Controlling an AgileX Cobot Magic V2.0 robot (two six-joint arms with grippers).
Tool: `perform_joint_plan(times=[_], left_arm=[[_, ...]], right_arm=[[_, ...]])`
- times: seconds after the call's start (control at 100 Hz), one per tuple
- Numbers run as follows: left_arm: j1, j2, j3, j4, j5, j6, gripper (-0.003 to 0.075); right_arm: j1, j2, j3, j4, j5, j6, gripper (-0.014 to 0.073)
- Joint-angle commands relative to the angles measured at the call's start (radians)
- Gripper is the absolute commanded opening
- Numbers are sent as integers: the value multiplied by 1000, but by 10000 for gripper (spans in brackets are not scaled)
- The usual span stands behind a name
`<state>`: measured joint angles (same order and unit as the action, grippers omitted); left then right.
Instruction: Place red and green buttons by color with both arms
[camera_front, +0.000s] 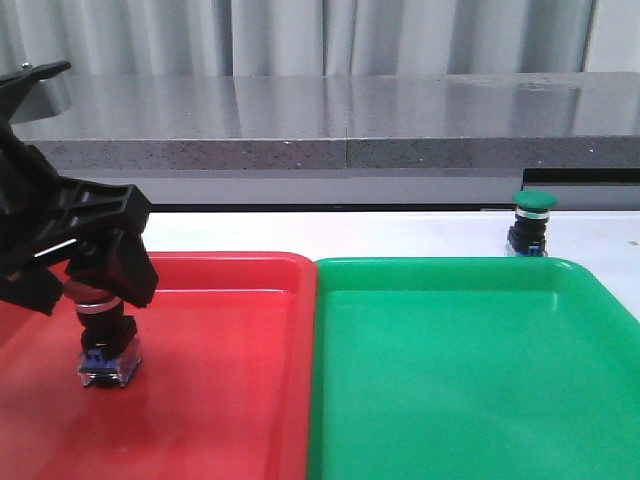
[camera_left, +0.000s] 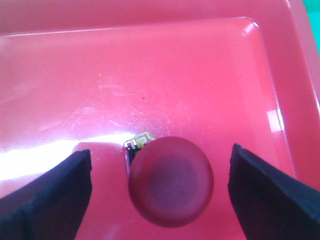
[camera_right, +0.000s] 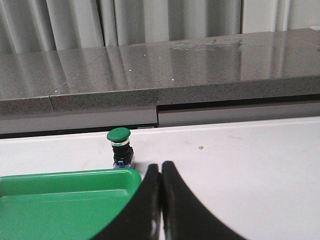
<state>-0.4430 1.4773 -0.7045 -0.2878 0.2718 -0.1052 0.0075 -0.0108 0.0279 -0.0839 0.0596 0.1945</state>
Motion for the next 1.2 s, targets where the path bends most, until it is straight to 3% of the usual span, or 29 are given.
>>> perform_joint_plan(times=[0.0,0.18,0.26,0.55,0.83,1.19], left_arm=[[-10,-73,-19,3,-34,0,546],[15,-211,-19,18,-31,0,542],[39,-282,-19,18,-27,0,491],[108,-567,34,62,-20,2,-22],[110,-775,123,187,-20,5,-20],[160,-951,220,233,-4,5,-20]], right_arm=[[-1,-21,-19,2,-73,-1,-64],[-1,-21,-19,2,-73,-1,-64],[-1,-21,-19,2,-73,-1,-64],[-1,-21,-19,2,-73,-1,-64],[-1,-21,-19,2,-73,-1,-64],[-1,-21,-19,2,-73,-1,-64]])
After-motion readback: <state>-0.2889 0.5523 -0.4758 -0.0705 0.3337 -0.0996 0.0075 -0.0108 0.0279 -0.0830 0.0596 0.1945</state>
